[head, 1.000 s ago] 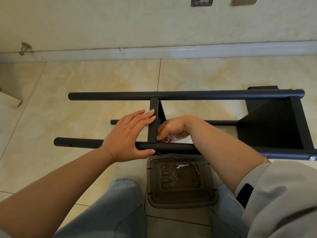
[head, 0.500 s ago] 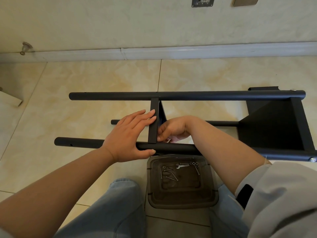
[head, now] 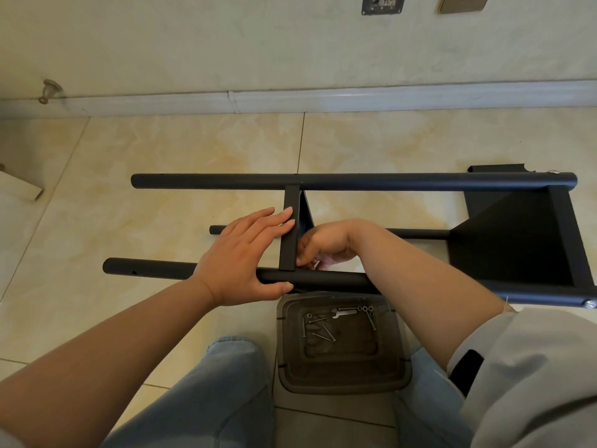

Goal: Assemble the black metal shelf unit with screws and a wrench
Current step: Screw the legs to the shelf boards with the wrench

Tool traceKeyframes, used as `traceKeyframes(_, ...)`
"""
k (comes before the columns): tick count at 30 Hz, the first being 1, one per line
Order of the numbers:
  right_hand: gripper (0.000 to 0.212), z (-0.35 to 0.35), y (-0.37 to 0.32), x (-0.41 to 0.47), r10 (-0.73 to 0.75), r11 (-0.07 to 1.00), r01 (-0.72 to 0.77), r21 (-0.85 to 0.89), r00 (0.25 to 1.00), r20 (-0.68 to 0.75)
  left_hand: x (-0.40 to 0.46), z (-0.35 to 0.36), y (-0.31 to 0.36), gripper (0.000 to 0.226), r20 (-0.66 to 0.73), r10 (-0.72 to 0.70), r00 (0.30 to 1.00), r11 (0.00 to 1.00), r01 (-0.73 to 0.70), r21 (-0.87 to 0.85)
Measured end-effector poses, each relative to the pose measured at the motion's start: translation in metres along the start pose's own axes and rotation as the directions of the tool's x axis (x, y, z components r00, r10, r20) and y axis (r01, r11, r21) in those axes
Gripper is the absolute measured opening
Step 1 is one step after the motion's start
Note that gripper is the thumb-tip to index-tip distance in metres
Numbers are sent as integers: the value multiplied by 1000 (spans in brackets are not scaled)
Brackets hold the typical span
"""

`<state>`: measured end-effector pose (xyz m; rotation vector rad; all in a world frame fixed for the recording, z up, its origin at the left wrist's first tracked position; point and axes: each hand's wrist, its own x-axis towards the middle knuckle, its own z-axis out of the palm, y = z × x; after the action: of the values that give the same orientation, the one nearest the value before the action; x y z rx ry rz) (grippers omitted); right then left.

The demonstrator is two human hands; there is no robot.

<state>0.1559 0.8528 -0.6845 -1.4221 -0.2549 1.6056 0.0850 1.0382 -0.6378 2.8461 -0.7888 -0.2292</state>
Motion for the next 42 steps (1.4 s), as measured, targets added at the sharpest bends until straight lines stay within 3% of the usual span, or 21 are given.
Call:
traceKeyframes(3, 11, 3, -2, -2, -5, 999, 4, -33, 1000, -21, 0, 0, 0, 90, -2, 4, 1000, 1000, -4, 0)
traceKeyframes(6, 15, 9, -9, -16, -49, 993, 31, -113, 986, -157, 1, 0, 0, 90, 0, -3, 1000, 1000, 3, -13)
traceKeyframes(10, 6, 16, -23, -53, -191, 898, -1, -439, 900, -393, 3, -1, 1, 90, 1, 4, 1000, 1000, -4, -4)
traceKeyframes(12, 6, 16, -26, -73, -340, 848, 10, -529, 776, -531, 3, -1, 1, 91, 18, -6, 1000, 1000, 6, -15)
traceKeyframes(16, 9, 12, -34, -101, -565, 803, 94, -588, 433, -702, 2, -4, 3, 92, 42, -10, 999, 1000, 10, -14)
traceKeyframes(18, 12, 1, -33, -103, -600, 747, -90, -658, 336, -726, 0, -5, 3, 92, 53, -6, 999, 1000, 7, -13)
traceKeyframes(19, 18, -6, -32, -101, -597, 704, -216, -677, 336, -728, -1, -6, 3, 92, 58, -4, 998, 1000, 4, -7)
traceKeyframes(21, 34, -16, -28, -94, -511, 636, -401, -660, 422, -749, -2, -6, 3, 92, 70, -2, 998, 1000, 1, 7)
traceKeyframes(24, 40, -20, -29, -85, -387, 532, -545, -648, 524, -759, -3, -4, 2, 91, 74, -1, 997, 1000, -1, 27)
traceKeyframes(30, 35, -23, -41, -86, -344, 597, -473, -648, 578, -739, -7, 1, 1, 82, -4, 61, 998, 985, -60, 160)
traceKeyframes(38, 33, -22, -64, -92, -477, 562, -460, -687, 498, -724, -1, 2, -4, 80, -60, 33, 998, 967, -17, 255)
traceKeyframes(42, 32, -18, -64, -93, -480, 560, -460, -688, 497, -723, -1, 7, -2, 78, -79, 49, 996, 963, -26, 270)
